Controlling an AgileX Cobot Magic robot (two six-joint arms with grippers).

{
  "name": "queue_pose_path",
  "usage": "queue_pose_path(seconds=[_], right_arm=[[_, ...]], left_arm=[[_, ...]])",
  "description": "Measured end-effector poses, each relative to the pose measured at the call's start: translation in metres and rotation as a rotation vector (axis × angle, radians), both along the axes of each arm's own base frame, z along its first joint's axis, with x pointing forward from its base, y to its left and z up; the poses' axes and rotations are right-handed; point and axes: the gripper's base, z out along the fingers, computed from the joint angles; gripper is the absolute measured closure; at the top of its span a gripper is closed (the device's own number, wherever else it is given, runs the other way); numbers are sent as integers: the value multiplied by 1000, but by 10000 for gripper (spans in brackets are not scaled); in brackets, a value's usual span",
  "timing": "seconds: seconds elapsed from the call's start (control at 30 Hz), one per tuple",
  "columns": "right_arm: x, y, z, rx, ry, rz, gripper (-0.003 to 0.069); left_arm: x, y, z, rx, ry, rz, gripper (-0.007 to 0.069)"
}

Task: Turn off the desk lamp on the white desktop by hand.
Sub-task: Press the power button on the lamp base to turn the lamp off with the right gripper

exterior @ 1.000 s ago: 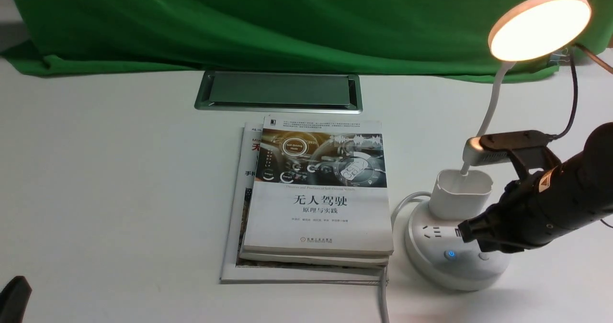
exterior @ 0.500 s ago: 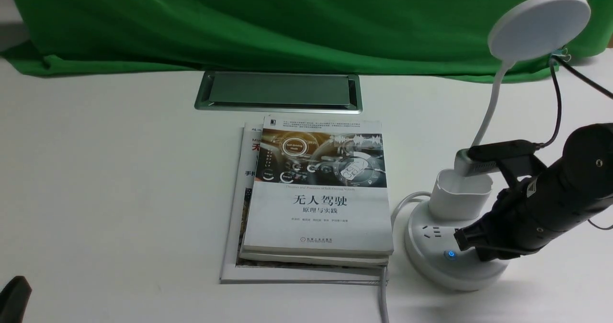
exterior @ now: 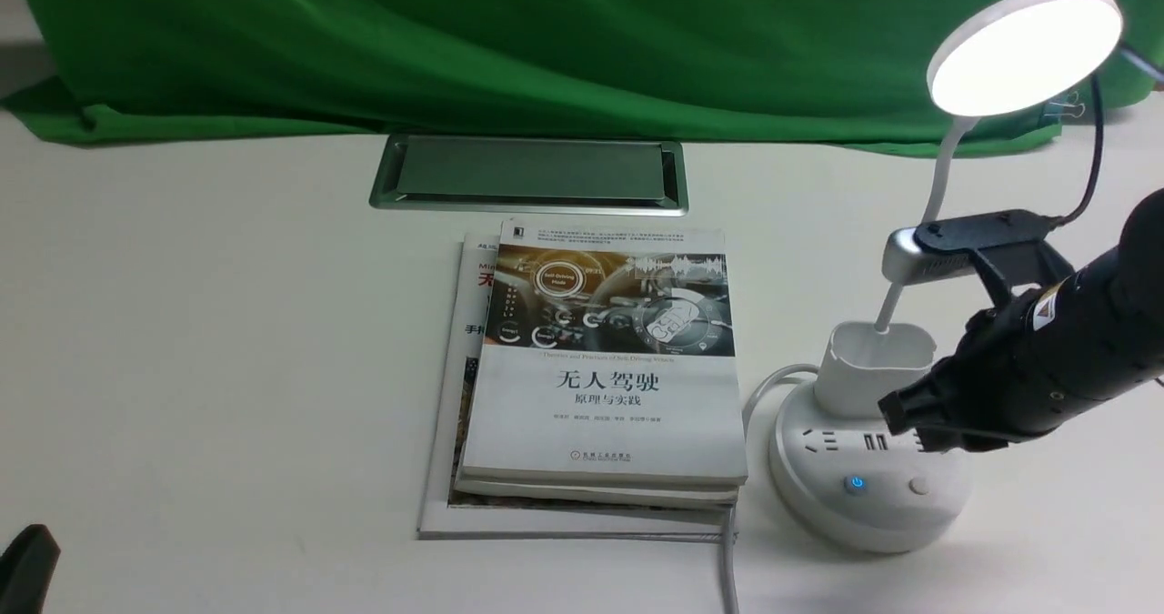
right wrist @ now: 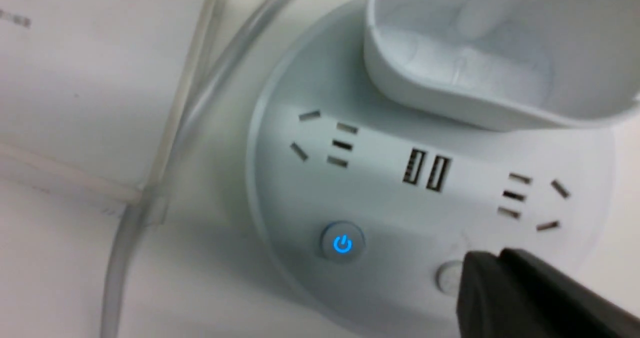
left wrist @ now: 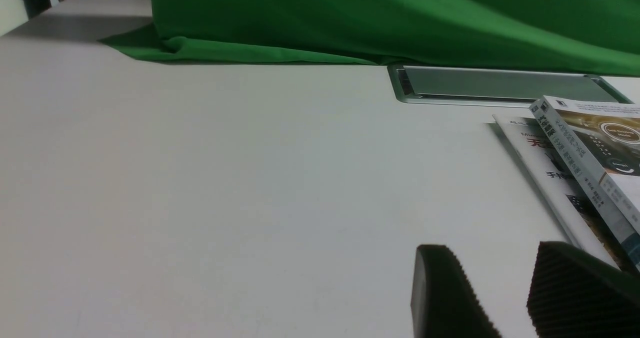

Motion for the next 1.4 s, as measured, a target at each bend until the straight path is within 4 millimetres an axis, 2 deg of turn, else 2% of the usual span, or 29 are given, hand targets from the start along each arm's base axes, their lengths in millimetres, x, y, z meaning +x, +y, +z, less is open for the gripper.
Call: queue_pose_path(seconds=[0.3,0.5,0.63,0.87,1.03,1.4], right_arm=[[8,3,-34,-38,109,0,629],[10,3,-35,-40,112,6,629],[8,3,-29,-36,99,8,629],[-1,0,5,0,-10,7,629],[-2,-1,7,3,-18,7,629],[7,2,-33,-44,122,9,629]], left_arm=[[0,0,0,0,0,0,383],[0,0,0,0,0,0,383],[0,0,0,0,0,0,383],[0,0,0,0,0,0,383],[0,0,0,0,0,0,383],[0,0,0,0,0,0,383]])
